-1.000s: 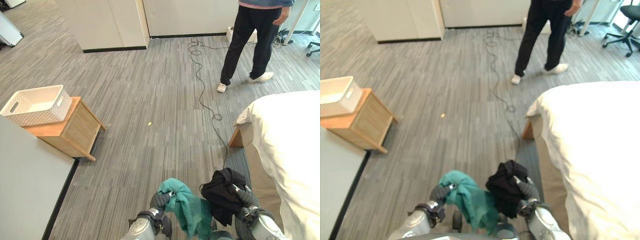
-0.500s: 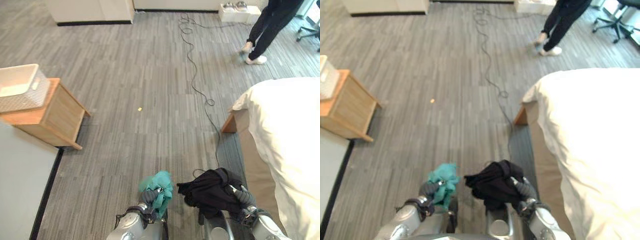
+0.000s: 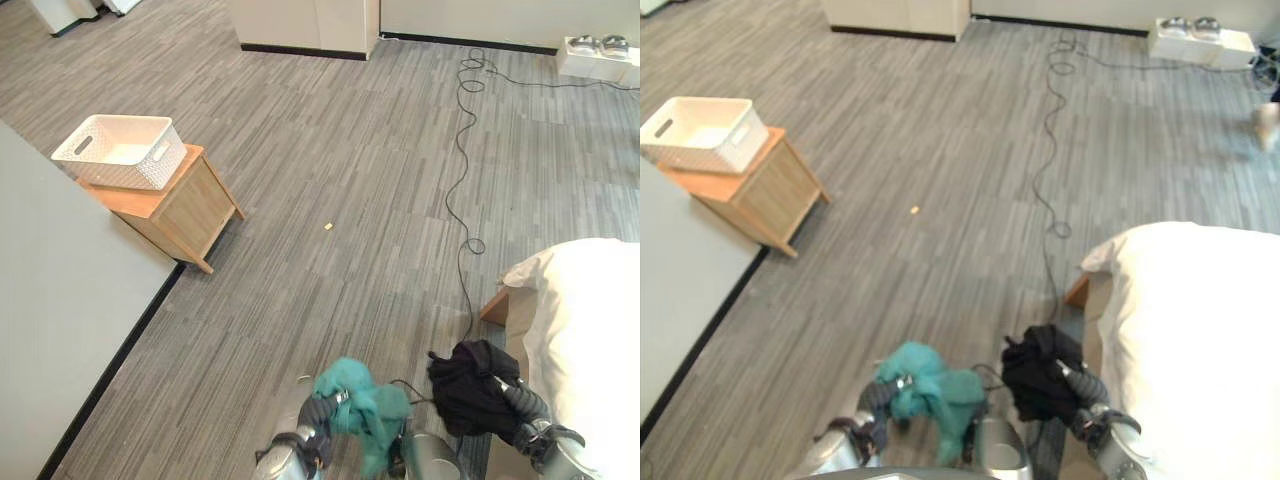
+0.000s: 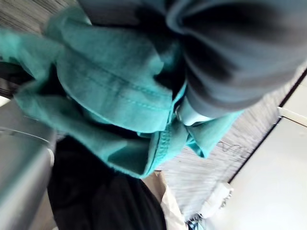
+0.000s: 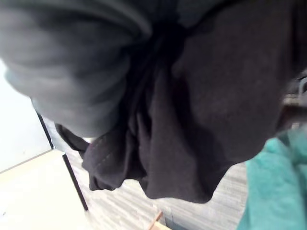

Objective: Tidy up the quilt and then pick up the clothes from the bed and put them into the laundry hamper.

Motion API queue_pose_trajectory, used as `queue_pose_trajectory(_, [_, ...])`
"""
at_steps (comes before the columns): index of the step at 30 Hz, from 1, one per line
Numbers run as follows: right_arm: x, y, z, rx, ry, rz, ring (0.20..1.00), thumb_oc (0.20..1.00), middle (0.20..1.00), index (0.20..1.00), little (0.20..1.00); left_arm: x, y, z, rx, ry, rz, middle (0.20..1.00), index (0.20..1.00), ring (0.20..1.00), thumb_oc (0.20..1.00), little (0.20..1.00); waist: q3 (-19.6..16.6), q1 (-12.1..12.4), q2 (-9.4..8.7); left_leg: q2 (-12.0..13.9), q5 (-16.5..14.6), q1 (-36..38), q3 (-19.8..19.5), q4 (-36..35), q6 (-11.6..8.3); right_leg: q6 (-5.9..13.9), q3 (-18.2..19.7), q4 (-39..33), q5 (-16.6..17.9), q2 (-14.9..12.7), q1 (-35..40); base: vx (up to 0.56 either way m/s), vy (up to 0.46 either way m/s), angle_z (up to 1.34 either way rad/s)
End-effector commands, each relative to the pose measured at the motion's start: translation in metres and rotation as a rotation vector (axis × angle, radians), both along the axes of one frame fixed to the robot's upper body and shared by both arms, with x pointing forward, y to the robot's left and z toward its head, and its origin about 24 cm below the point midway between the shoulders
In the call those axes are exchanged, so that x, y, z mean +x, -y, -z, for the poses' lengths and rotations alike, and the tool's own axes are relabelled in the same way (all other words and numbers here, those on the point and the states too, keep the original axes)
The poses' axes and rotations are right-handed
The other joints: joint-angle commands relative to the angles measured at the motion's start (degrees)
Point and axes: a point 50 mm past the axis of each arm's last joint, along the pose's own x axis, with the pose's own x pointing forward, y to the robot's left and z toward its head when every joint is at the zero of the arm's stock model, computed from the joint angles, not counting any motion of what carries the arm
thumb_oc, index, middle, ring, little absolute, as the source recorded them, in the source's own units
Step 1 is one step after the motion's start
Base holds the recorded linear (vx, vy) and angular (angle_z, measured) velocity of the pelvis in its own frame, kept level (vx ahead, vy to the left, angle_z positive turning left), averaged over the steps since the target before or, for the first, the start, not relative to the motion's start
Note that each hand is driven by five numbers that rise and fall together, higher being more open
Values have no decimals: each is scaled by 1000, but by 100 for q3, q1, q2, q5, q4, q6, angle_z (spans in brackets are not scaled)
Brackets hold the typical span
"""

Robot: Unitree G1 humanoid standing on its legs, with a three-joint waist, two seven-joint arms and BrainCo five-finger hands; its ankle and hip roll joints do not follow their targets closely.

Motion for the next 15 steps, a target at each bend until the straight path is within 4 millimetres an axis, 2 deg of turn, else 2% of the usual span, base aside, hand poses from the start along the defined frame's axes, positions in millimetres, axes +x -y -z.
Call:
queue_pose_trajectory(1, [-15, -6, -10, 17, 67, -40, 200, 200, 200, 200, 200, 19, 1, -27, -53, 144, 25, 200, 200, 200, 200, 200, -93, -163, 42, 47, 345, 924, -51, -1236, 30, 776, 192, -411, 57, -421, 1091, 640, 178, -44])
queue_pose_trajectory(3, [-10, -8, -12, -29, 104, -25, 200, 200, 200, 200, 200, 23, 2, -34, -80, 185, 35, 200, 200, 200, 200, 200, -130, -102, 24, 99, 266, 974, 106, -1481, 39, 900, 112, -369, -236, -541, 1388, 557, 217, -30])
queue_pose_trajectory(4, [-7, -8, -13, -25, 100, -2, 200, 200, 200, 200, 200, 25, 3, -36, -85, 192, 35, 200, 200, 200, 200, 200, -207, -57, 30, 114, 192, 1039, 168, -1465, 45, 1022, 63, -280, -379, -625, 1505, 520, 197, -24])
queue_pose_trajectory(5, [-7, -8, -12, -17, 92, 11, 200, 200, 200, 200, 200, 25, 4, -35, -77, 184, 33, 200, 200, 200, 200, 200, -256, -56, 17, 109, 145, 1089, 250, -1409, 101, 1046, 56, -189, -390, -642, 1567, 595, 147, -15])
queue_pose_trajectory(6, [-7, -8, -9, 8, 86, 27, 200, 200, 200, 200, 200, 24, 5, -32, -52, 173, 28, 200, 200, 200, 200, 200, -365, -4, -71, 28, 98, 1090, 329, -1109, 157, 1133, -15, 42, -296, -736, 1693, 474, 78, -6])
queue_pose_trajectory(7, [-6, -11, -8, 15, 93, 11, 200, 200, 200, 200, 200, 26, 7, -32, -60, 182, 28, 200, 200, 200, 200, 200, -426, 41, -108, -45, 64, 1100, 367, -1018, 228, 1165, -98, 387, -23, -851, 1697, 441, 77, 4])
queue_pose_trajectory(8, [-6, -12, -9, 17, 97, 5, 200, 200, 200, 200, 200, 27, 7, -32, -66, 189, 29, 200, 200, 200, 200, 200, -449, 63, -128, -80, 41, 1108, 392, -994, 263, 1181, -121, 522, 76, -908, 1684, 516, 178, 18])
queue_pose_trajectory(9, [-9, -18, -10, 16, 100, -43, 200, 200, 200, 200, 200, 29, 10, -38, -78, 202, 41, 200, 200, 200, 200, 200, -512, 55, -215, -400, -180, 1376, 368, -994, 458, 1364, -207, 1753, 721, -1257, 1459, 513, 231, 19])
queue_pose_trajectory(10, [-11, -20, -10, 7, 91, -70, 200, 200, 200, 200, 200, 29, 9, -39, -70, 198, 44, 200, 200, 200, 200, 200, -508, 43, -188, -458, -133, 1480, 456, -1038, 596, 1367, -224, 2118, 1005, -1317, 1301, 718, 350, 6])
queue_pose_trajectory(11, [-15, -27, -8, 30, 67, -76, 200, 200, 200, 200, 200, 27, 10, -36, -50, 168, 40, 200, 200, 200, 200, 200, -496, -20, -104, -615, -197, 1762, 315, -1179, 740, 1462, -81, 3077, 1466, -1432, 826, 634, 282, -4])
queue_pose_trajectory(12, [-15, -34, -5, 64, 58, -69, 200, 200, 200, 200, 200, 26, 9, -31, -26, 122, 23, 200, 200, 200, 200, 200, -478, -60, -61, -705, -299, 1978, 185, -1277, 837, 1443, 82, 3531, 1575, -1512, 294, 634, 224, 23])
queue_pose_trajectory(13, [-14, -36, -6, 58, 64, -77, 200, 200, 200, 200, 200, 25, 7, -27, -17, 117, 18, 200, 200, 200, 200, 200, -437, -77, -29, -728, -351, 2078, 81, -1298, 872, 1361, 89, 3626, 1471, -1503, 60, 515, 100, 48])
queue_pose_trajectory(15, [-13, -39, -8, 65, 71, -87, 200, 200, 200, 200, 200, 24, 1, -26, -28, 127, -3, 200, 200, 200, 200, 200, -292, -152, 23, -758, -508, 2260, -122, -1242, 911, 1133, 43, 3331, 1095, -1403, -416, 392, -14, 76])
